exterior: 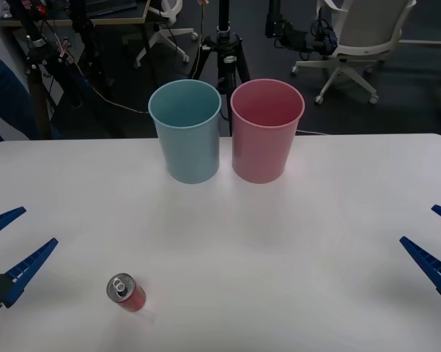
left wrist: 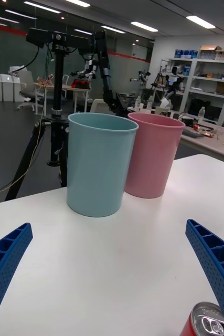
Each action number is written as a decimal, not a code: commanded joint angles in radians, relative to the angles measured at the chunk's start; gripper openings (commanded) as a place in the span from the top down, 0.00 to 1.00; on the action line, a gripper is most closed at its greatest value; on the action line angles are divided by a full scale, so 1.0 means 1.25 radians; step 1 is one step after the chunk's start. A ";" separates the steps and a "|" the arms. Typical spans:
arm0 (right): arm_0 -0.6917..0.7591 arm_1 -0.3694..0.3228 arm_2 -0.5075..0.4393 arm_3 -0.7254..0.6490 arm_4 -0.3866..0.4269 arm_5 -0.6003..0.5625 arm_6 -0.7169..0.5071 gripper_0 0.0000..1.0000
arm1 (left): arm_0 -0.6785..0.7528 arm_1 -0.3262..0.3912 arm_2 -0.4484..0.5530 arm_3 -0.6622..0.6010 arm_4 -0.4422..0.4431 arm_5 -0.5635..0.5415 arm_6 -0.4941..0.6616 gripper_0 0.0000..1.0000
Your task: Grasp the object on the table and drop it into the matching bin: aluminum can to the light blue bin, PET bottle to the pink bin.
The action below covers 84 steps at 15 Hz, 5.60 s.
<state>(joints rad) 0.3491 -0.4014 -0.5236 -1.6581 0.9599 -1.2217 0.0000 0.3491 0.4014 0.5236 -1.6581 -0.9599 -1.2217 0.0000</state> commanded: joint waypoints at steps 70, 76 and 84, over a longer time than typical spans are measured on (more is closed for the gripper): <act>0.000 0.000 0.000 0.000 0.000 0.000 0.000 0.00 | -0.191 0.070 -0.481 0.472 0.078 -0.006 -0.590 1.00; 0.000 0.000 0.000 0.000 0.000 0.000 0.000 0.00 | -0.190 0.088 -0.474 0.418 0.081 -0.009 -0.472 1.00; 0.000 0.000 0.000 0.000 0.000 0.000 0.000 0.00 | -0.077 0.138 -0.391 0.124 0.089 0.134 -0.309 1.00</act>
<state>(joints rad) 0.3491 -0.4014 -0.5236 -1.6581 0.9599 -1.2217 0.0000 0.2363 0.5650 0.0245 -1.4643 -0.8504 -1.0740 -0.4064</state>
